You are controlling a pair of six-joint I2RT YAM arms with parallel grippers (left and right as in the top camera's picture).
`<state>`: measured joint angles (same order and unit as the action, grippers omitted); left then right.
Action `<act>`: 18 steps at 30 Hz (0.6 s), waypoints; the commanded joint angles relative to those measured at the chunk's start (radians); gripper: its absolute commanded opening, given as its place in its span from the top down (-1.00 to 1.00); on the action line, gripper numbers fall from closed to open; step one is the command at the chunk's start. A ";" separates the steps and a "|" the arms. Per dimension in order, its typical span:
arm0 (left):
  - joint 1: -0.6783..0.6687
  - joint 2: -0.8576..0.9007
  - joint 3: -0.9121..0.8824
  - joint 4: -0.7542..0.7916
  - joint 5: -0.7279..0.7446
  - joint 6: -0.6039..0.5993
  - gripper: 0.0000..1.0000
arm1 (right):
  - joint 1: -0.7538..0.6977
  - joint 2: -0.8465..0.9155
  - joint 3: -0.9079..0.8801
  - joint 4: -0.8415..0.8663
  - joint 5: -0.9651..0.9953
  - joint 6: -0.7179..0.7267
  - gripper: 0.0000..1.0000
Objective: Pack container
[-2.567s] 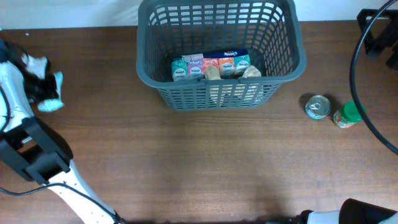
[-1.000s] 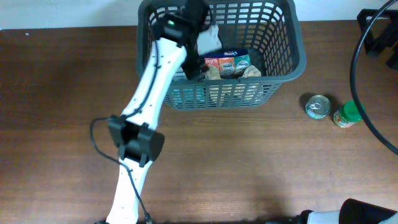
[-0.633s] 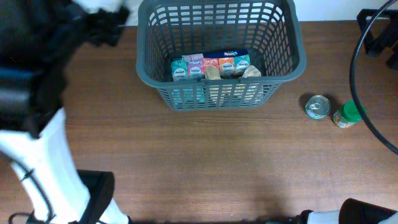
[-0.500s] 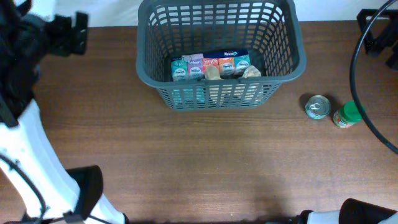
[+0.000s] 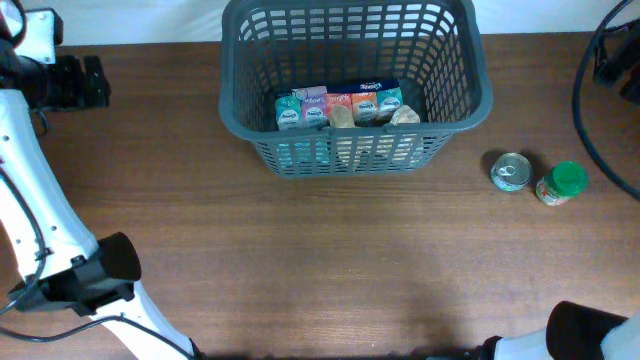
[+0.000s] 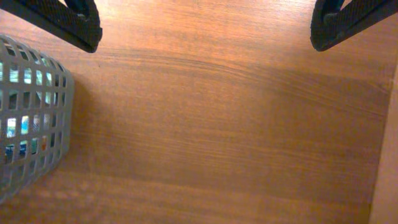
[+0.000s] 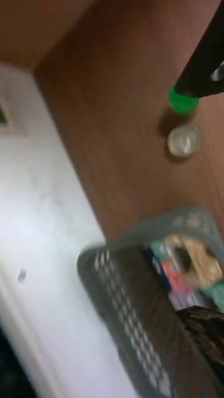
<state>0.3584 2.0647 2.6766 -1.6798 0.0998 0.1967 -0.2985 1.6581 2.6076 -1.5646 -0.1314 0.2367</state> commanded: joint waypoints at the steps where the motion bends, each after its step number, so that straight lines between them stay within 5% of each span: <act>1: 0.004 0.013 -0.016 0.000 0.017 -0.013 -0.98 | 0.002 0.077 -0.032 -0.038 0.247 0.005 -0.98; 7: 0.004 0.013 -0.016 0.000 0.017 -0.013 -0.98 | -0.047 0.280 -0.210 -0.072 0.341 0.067 -0.98; 18: 0.004 0.013 -0.016 0.000 0.017 -0.013 -0.98 | -0.169 0.409 -0.576 0.230 0.322 0.127 -0.98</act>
<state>0.3588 2.0689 2.6656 -1.6798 0.1020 0.1963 -0.4461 2.0808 2.0869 -1.3785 0.1757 0.3458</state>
